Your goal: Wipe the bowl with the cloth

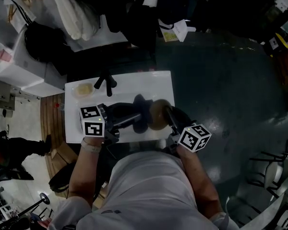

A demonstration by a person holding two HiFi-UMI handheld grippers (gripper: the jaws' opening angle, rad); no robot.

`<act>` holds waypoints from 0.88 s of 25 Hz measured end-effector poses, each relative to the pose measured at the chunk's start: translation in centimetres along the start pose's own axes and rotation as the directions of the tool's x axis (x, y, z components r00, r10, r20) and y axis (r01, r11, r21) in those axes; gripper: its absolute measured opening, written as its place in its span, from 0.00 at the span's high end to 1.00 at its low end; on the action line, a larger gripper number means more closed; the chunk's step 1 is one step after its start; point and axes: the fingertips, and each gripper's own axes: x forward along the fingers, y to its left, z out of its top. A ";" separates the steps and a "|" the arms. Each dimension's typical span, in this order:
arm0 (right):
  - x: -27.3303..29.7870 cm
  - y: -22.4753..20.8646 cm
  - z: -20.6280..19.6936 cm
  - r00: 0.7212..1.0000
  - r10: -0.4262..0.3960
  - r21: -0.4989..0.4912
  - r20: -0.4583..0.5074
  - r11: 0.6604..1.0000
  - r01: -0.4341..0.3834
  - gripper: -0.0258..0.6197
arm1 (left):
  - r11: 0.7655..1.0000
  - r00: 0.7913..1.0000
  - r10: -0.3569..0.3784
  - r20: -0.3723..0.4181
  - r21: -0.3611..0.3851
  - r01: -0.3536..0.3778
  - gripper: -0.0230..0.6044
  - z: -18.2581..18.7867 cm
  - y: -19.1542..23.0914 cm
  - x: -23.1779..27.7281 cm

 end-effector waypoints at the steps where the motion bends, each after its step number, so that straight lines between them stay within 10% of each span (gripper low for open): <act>1: -0.1 -0.5 0.2 1.000 -0.009 0.041 0.020 0.999 0.008 0.91 | 1.000 1.000 -0.003 -0.003 0.000 0.003 0.85 -0.2 -0.2 0.1; 12: -0.2 -1.5 2.2 0.982 0.003 0.343 0.188 0.937 -0.068 0.91 | 0.995 0.996 -0.084 -0.012 -0.045 0.084 0.85 -2.7 -2.2 2.9; 22: 0.1 0.0 3.3 0.952 0.109 0.407 0.285 0.886 -0.224 0.91 | 0.995 0.993 -0.090 -0.071 -0.055 0.086 0.85 -5.1 -2.2 4.8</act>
